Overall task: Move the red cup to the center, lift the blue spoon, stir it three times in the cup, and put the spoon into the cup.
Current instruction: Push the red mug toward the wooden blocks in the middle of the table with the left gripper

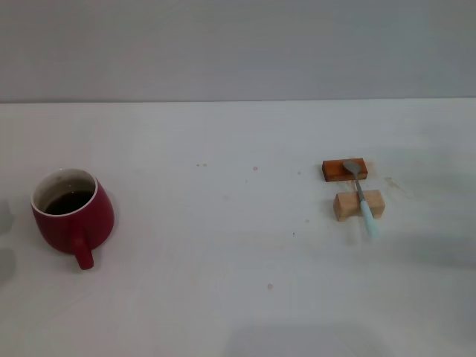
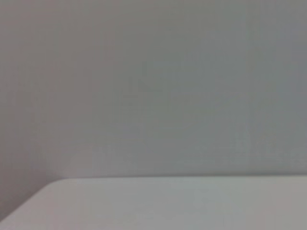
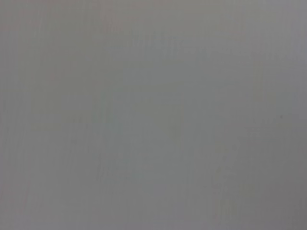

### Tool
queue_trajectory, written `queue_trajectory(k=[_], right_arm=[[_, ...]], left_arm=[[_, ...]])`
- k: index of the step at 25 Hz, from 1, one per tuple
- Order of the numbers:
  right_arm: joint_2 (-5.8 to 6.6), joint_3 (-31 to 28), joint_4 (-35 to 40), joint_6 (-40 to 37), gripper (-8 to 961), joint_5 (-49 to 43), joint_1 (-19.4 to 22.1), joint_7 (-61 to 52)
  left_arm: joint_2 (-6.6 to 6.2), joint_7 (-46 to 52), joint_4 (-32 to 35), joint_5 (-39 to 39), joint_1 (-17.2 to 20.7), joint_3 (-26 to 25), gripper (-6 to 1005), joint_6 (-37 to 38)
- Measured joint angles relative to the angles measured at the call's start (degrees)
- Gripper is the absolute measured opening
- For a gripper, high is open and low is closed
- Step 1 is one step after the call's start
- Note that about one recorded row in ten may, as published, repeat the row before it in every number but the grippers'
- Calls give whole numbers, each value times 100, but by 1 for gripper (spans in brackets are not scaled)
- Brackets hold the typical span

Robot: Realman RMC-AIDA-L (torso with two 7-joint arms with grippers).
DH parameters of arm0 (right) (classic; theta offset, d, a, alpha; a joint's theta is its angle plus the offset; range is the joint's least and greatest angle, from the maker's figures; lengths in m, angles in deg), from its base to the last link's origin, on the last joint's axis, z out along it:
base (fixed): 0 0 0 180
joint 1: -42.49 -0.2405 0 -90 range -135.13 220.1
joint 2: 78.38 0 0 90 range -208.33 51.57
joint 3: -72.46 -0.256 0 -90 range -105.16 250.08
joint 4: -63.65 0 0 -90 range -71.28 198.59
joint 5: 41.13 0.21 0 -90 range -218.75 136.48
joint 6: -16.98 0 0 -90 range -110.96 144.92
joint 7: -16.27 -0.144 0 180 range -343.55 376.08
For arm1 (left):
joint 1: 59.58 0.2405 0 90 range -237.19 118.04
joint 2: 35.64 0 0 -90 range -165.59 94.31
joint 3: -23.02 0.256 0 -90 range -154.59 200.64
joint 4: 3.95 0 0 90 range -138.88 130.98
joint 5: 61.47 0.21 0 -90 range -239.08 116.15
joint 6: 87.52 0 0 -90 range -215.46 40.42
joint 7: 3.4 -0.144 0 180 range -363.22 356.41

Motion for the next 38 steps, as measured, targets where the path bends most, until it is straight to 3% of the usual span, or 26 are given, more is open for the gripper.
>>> queue_trajectory(k=[4,12,13,15,17,38], right_arm=[[13,0,0,-1,695,0,-1,0],[22,0,0,-1,695,0,-2,0],[23,0,0,-1,695,0,-2,0],[22,0,0,-1,695,0,0,0],[22,1,0,-3,695,0,5,0],[-1,-9,0,-124,695,0,34,0]], left_arm=[[-10,-29,26,3,145,355,362,157],[-19,-409,70,2,355,652,187,590],[-25,-450,90,3,390,997,165,782],[-26,-490,103,2,388,1102,121,824],[-25,-641,111,2,348,1234,-2,859],[-17,-1071,167,1,-185,2031,7,576]])
